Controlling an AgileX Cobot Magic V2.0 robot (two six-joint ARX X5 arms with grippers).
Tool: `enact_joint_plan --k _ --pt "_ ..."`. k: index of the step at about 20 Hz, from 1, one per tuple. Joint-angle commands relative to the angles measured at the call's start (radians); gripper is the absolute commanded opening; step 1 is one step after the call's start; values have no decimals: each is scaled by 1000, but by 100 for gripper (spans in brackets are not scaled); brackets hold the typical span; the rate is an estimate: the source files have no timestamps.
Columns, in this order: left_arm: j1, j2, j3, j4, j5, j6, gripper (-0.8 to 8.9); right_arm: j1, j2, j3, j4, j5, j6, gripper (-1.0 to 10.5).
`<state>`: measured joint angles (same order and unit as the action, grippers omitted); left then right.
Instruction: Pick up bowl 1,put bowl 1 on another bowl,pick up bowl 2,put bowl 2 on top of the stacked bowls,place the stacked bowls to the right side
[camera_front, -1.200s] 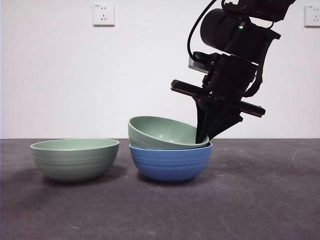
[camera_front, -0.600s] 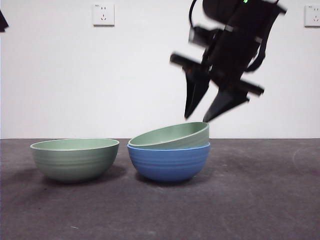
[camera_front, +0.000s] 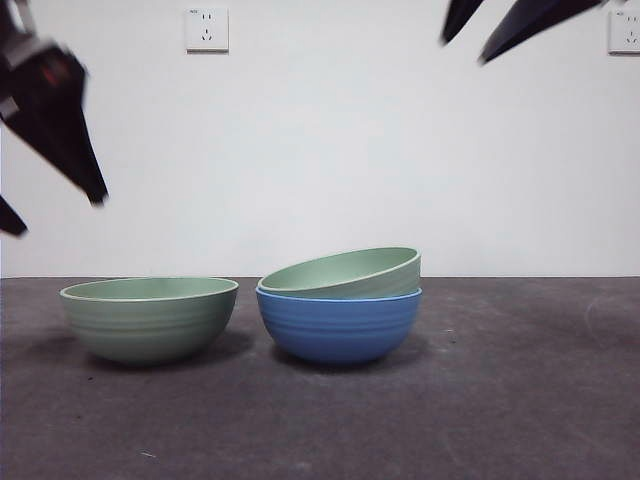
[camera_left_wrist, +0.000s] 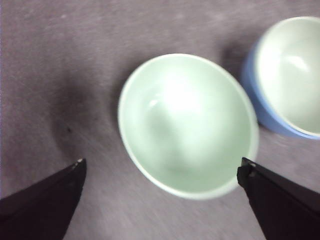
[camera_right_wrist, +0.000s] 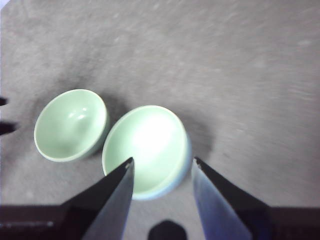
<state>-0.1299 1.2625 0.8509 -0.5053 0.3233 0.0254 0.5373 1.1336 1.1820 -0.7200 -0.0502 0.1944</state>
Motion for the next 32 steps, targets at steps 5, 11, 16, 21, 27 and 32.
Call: enact_joint_plan --k 5,11,16,21,27,32 --pt "-25 228 3 148 -69 -57 592 0 -174 3 -127 8 -13 190" --pt "-40 279 3 183 -82 -59 39 0 -212 3 -171 65 -13 190" --pt "-43 278 3 198 -80 -82 -6 0 -209 3 -195 65 -13 190" --pt "-43 277 36 179 -55 -82 -6 0 -209 3 -204 65 -13 190" --pt "-103 245 247 -6 -30 -82 -6 0 -209 3 -206 65 -20 190" --pt "-251 243 431 -47 -39 -82 -7 0 -208 3 -212 65 -20 190"
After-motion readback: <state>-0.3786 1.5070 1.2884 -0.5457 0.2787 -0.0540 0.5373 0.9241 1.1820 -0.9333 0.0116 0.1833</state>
